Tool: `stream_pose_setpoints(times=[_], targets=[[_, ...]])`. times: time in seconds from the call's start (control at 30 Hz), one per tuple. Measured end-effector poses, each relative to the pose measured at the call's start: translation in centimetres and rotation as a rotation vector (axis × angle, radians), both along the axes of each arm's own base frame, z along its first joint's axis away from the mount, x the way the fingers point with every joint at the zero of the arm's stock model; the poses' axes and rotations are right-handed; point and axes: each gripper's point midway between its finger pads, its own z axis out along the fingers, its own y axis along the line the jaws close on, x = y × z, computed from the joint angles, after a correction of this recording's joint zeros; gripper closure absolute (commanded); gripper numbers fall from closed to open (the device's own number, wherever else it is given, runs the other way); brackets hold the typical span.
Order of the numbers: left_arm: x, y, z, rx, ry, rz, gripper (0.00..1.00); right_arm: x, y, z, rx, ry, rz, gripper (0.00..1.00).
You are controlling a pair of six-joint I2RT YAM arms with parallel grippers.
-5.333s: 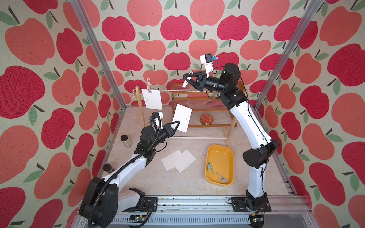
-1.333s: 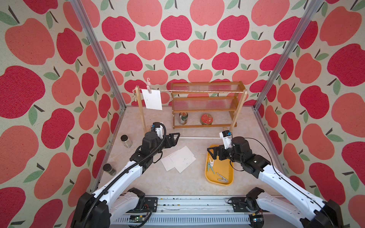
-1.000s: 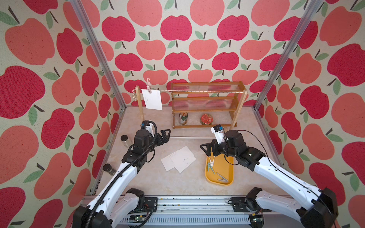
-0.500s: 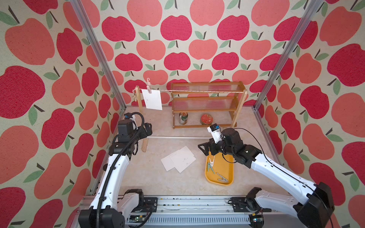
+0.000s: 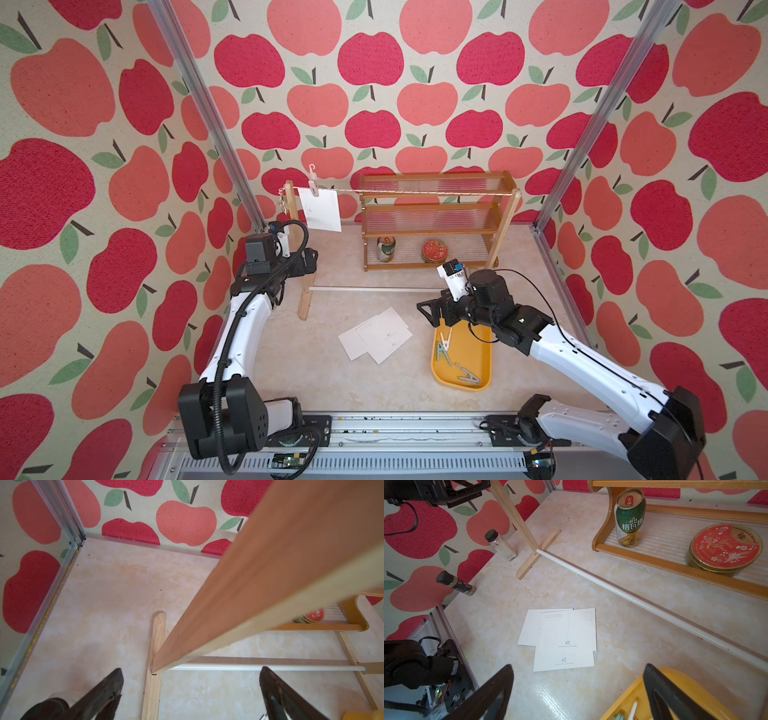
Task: Remove the postcards from the strings
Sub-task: Move the clothesline to the center of the board.
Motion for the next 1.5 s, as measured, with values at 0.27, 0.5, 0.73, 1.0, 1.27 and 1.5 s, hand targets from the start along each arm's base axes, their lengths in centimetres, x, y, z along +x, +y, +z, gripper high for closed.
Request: stream_pose_setpoints(times=[0.27,0.5,0.73,1.0,1.27,1.5], targets=[[1.6,-0.8,0.8,0.025,-0.043,-0.082,0.02,0.0,0.0,0.2,0.003,-0.003,0.000,0.01],[1.7,-3.1,1.1,0.027,-0.069,-0.177,0.03,0.0,0.0,0.1,0.003,-0.003,-0.001,0.01],[1.5,-5.8,1.6,0.010,-0.091,-0.256,0.03,0.0,0.0,0.0,0.001,0.000,-0.001,0.01],[0.8,-9.7,2.0,-0.010,-0.108,-0.347,0.03,0.0,0.0,-0.1,-0.001,0.001,-0.001,0.01],[0.3,-12.5,2.5,-0.043,-0.124,-0.389,0.02,0.2,0.2,-0.3,-0.003,0.004,-0.001,0.01],[-1.2,-11.1,3.8,-0.046,-0.153,-0.310,0.00,0.2,0.2,-0.5,-0.009,0.005,0.002,0.01]])
